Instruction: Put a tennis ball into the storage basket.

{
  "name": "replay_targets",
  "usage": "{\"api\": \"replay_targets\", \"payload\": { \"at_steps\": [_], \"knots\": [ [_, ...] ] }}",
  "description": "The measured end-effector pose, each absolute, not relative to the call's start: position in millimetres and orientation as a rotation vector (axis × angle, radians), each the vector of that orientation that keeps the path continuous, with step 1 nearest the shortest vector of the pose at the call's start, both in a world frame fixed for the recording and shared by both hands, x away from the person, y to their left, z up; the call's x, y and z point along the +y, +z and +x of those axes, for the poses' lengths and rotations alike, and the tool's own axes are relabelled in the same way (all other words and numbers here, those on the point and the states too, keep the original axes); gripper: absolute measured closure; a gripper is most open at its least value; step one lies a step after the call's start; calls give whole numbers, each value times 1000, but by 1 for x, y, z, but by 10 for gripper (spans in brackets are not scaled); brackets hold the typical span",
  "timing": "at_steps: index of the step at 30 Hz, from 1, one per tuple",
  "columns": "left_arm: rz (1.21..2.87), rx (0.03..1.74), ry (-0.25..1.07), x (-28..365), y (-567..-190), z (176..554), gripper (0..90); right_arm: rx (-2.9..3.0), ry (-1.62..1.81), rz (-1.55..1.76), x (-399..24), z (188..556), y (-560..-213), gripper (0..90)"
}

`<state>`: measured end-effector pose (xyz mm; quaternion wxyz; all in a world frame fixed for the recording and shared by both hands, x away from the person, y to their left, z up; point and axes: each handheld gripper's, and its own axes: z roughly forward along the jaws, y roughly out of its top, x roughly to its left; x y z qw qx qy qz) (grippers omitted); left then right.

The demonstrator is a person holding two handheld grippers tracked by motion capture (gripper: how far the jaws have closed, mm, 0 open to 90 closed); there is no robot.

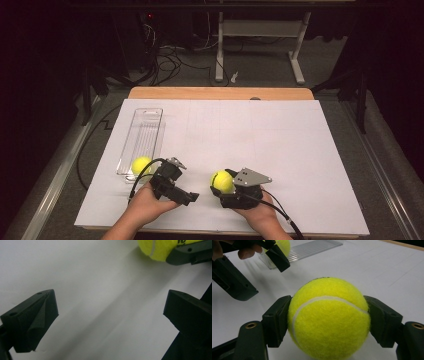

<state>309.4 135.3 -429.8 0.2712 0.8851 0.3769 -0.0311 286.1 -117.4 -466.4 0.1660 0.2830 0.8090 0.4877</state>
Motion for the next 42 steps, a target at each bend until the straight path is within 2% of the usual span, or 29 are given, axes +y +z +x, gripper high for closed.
{"api": "replay_targets", "payload": {
  "at_steps": [17,29,42],
  "knots": [
    [2357,1019,-90,138,-421,308,8,2363,1388,734,-100,280,-470,278],
    [2457,1026,-92,128,-398,313,7,2360,1391,699,-100,277,-466,278],
    [2517,1051,-251,116,-382,329,7,2361,1401,661,-95,272,-463,278]
  ]
}}
